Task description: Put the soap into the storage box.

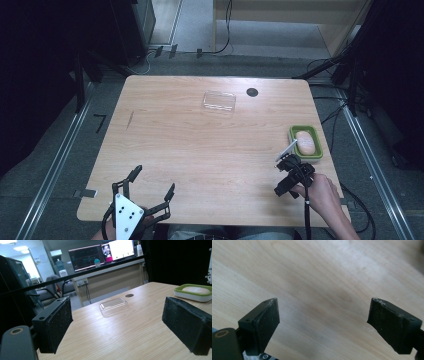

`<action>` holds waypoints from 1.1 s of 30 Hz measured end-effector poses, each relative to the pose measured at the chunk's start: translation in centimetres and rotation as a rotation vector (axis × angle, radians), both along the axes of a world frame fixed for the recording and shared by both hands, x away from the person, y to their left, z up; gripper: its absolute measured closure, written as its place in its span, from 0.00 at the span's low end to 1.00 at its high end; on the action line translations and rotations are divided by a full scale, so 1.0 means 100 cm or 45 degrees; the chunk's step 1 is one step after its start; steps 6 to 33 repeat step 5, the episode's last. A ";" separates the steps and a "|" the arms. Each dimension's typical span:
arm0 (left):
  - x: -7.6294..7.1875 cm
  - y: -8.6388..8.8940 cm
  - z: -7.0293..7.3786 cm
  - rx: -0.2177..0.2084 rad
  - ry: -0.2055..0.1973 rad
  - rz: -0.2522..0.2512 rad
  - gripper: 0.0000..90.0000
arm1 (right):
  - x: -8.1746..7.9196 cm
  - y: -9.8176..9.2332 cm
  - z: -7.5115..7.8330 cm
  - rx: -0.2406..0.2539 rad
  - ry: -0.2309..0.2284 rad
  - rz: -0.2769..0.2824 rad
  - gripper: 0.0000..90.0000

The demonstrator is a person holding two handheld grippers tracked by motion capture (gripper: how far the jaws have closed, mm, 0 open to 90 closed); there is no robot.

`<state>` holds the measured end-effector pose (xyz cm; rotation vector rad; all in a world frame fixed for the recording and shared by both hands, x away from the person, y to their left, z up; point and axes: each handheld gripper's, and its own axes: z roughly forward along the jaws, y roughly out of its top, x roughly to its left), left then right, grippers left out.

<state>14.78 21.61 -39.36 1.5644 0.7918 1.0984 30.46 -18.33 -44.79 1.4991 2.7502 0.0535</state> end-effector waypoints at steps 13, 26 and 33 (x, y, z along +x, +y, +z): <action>0.000 0.000 0.000 0.003 -0.003 0.001 0.11 | -0.005 0.005 -0.008 -0.010 0.032 0.037 0.11; 0.000 0.000 0.000 0.003 -0.003 0.001 0.11 | -0.005 0.005 -0.008 -0.010 0.032 0.037 0.11; 0.000 0.000 0.000 0.003 -0.003 0.001 0.11 | -0.005 0.005 -0.008 -0.010 0.032 0.037 0.11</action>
